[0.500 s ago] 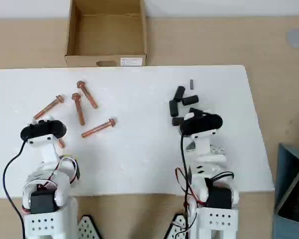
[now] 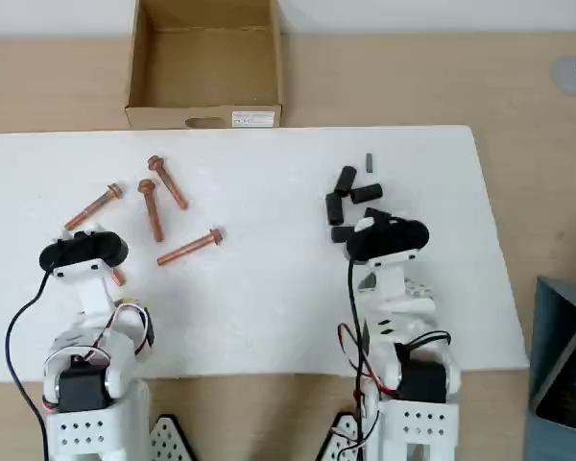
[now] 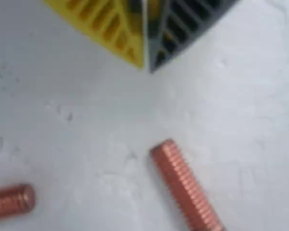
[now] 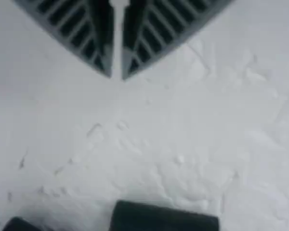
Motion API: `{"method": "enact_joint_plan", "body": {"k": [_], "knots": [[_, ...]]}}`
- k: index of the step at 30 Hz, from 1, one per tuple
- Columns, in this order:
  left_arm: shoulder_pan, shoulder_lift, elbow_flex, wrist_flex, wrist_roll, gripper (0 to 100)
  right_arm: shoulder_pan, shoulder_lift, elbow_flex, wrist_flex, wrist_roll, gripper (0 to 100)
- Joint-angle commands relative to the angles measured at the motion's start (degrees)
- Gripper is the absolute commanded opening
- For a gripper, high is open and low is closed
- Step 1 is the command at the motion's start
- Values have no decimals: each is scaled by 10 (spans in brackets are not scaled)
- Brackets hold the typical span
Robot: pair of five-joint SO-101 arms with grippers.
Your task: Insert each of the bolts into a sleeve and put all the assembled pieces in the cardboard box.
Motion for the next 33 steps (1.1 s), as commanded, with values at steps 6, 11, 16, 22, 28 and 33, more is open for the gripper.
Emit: {"method": "enact_joint_plan", "body": {"k": [6, 11, 16, 22, 28, 33], "knots": [[-6, -4, -2, -8, -4, 5, 1, -64, 0, 2, -4, 10], [-2, -4, -2, -9, -4, 5, 1, -64, 0, 2, -4, 10], [-2, -4, -2, -9, -4, 5, 0, -64, 0, 2, -1, 10], [-1, -4, -3, -10, -4, 5, 0, -64, 0, 2, -1, 10], [-6, -3, -3, -18, -4, 5, 0, -60, -34, 10, 0, 10], [-6, -2, -55, -37, -1, 5, 1, -58, -130, 66, 0, 10]]}}
